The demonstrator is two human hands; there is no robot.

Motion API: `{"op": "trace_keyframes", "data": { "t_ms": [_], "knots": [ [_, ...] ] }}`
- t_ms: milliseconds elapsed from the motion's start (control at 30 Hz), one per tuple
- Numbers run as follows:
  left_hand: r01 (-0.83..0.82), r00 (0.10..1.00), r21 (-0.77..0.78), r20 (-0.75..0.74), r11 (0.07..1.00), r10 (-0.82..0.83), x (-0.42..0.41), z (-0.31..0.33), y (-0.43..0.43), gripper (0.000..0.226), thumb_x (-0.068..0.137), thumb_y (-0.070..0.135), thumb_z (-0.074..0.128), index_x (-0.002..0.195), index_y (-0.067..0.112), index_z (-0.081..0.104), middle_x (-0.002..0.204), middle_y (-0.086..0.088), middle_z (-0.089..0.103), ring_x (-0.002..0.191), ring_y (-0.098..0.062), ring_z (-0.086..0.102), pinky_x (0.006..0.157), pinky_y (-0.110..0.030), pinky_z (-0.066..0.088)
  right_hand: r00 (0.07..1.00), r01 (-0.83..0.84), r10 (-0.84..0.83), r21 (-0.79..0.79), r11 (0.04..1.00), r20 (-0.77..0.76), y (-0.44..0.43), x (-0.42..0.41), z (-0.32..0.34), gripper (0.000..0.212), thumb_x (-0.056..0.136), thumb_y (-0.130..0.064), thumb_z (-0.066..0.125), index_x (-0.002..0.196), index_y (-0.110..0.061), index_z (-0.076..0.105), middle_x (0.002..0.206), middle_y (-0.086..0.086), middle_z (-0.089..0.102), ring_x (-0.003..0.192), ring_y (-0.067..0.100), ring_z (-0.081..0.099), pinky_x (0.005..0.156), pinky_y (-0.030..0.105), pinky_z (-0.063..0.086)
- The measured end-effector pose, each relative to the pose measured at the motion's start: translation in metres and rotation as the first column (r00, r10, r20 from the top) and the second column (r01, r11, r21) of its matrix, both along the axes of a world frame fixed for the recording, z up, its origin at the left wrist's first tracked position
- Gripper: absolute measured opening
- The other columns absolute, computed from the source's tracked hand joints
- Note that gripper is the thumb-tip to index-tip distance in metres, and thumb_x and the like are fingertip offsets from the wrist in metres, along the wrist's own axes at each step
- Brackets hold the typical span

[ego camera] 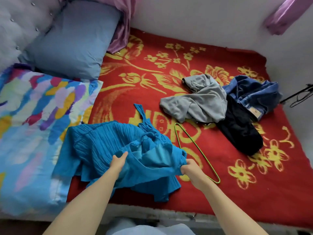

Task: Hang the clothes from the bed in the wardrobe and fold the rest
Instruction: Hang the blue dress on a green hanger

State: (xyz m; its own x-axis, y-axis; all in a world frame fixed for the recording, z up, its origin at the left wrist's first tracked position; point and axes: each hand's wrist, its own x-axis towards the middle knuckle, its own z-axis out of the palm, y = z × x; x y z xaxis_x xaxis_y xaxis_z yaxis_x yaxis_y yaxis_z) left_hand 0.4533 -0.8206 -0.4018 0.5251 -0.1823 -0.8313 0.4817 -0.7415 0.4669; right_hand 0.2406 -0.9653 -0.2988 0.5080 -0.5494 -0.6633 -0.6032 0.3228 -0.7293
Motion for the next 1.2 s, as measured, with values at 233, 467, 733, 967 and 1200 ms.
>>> {"op": "trace_keyframes", "data": {
  "t_ms": [233,467,733,967,1200],
  "knots": [
    [-0.328,0.873,-0.092,-0.409,0.940,0.264,-0.022,0.015,-0.041,0.043,0.087,0.032,0.064,0.123,0.011,0.052,0.135,-0.012,0.049,0.119,-0.028,0.050,0.090,-0.044,0.039,0.998,0.068,-0.069,0.102,0.992,0.005,-0.010,-0.018,-0.005,0.019,0.053,-0.009,0.043,0.071,-0.006,0.049,0.064,-0.003,0.051,0.059,0.009,0.049,0.057,0.019,0.039],
    [-0.121,0.988,-0.203,0.074,0.972,0.138,-0.016,0.035,-0.037,0.024,0.083,0.001,0.060,0.067,0.008,0.045,0.067,-0.011,0.046,0.062,-0.022,0.045,0.057,-0.033,0.035,0.926,0.045,-0.116,-0.197,0.979,-0.360,-0.032,-0.032,-0.068,0.026,0.082,-0.003,0.049,0.059,-0.010,0.039,0.059,0.003,0.034,0.057,0.017,0.031,0.051,0.031,0.020],
    [-0.062,0.969,-0.103,0.234,0.993,0.085,-0.037,0.054,-0.011,0.011,0.086,0.003,0.061,0.082,0.010,0.054,0.082,-0.007,0.049,0.072,-0.018,0.045,0.059,-0.027,0.034,0.792,-0.155,-0.015,-0.225,0.962,-0.611,-0.075,-0.058,-0.114,0.015,0.087,-0.012,0.045,0.079,-0.008,0.057,0.081,0.012,0.061,0.095,0.033,0.060,0.066,0.027,0.034],
    [-0.149,0.948,-0.143,0.260,0.978,0.183,-0.061,0.049,-0.007,0.022,0.087,0.003,0.059,0.108,0.010,0.061,0.077,0.003,0.061,0.072,-0.009,0.055,0.068,-0.023,0.043,0.701,-0.421,0.192,-0.181,0.889,-0.686,-0.108,-0.050,-0.164,0.033,0.088,-0.009,0.040,0.115,-0.012,0.060,0.119,0.014,0.061,0.114,0.033,0.053,0.085,0.033,0.044],
    [-0.170,0.937,-0.086,0.294,0.982,0.189,-0.061,0.035,-0.009,0.042,0.090,0.006,0.058,0.130,0.007,0.051,0.083,-0.013,0.063,0.098,-0.021,0.059,0.091,-0.045,0.046,0.615,-0.563,0.336,-0.099,0.821,-0.713,-0.122,-0.044,-0.202,0.047,0.091,-0.009,0.036,0.138,-0.016,0.040,0.139,0.014,0.036,0.127,0.033,0.038,0.099,0.042,0.038]
  ]
}}
